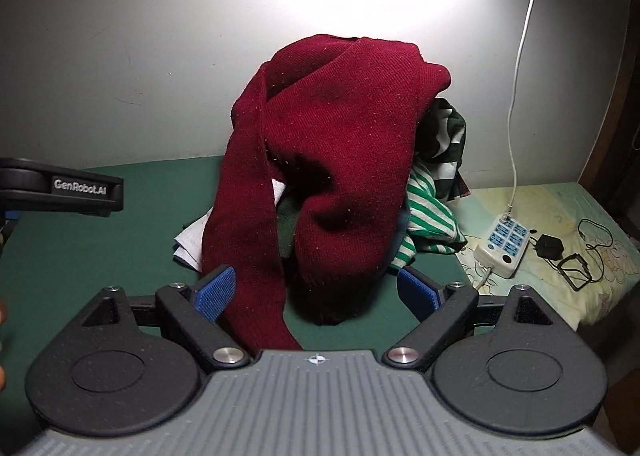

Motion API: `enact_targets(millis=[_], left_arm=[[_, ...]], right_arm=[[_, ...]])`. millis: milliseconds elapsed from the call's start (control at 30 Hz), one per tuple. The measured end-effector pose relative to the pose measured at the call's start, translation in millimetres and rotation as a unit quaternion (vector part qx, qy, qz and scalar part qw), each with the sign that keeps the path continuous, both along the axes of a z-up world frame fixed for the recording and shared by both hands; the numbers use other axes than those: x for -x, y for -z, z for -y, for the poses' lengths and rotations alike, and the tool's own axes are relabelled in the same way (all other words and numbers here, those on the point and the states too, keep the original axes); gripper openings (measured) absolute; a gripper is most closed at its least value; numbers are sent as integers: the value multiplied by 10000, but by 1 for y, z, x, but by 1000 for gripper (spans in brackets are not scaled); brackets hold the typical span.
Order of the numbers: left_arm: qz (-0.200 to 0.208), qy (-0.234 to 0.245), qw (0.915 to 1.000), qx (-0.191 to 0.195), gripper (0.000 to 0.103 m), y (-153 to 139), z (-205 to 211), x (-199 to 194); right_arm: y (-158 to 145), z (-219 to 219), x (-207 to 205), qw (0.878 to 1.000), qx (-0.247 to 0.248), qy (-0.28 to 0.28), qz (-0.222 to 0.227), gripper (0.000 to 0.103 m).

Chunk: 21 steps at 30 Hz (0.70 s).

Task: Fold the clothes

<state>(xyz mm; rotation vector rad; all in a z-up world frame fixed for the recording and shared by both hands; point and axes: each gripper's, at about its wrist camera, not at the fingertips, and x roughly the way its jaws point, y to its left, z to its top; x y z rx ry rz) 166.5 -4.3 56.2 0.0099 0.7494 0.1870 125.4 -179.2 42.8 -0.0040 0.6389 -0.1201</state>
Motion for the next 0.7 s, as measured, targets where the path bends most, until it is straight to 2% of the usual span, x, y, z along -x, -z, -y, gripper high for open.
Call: enact_targets(millis=[233,333,700], left_arm=[[-17,507,9987,57,103,-6,-4,51],[-71,677,9977,43,103,-7,-4,70],[-121,850,9962,-127,103,-7,-6,117]], right_arm=[[-13,-7,40,9988,-128,471,23,91],[-16,-12,56,9980,-22,632,91,91],[-15,-21,78,9969,-265,726,-167,91]])
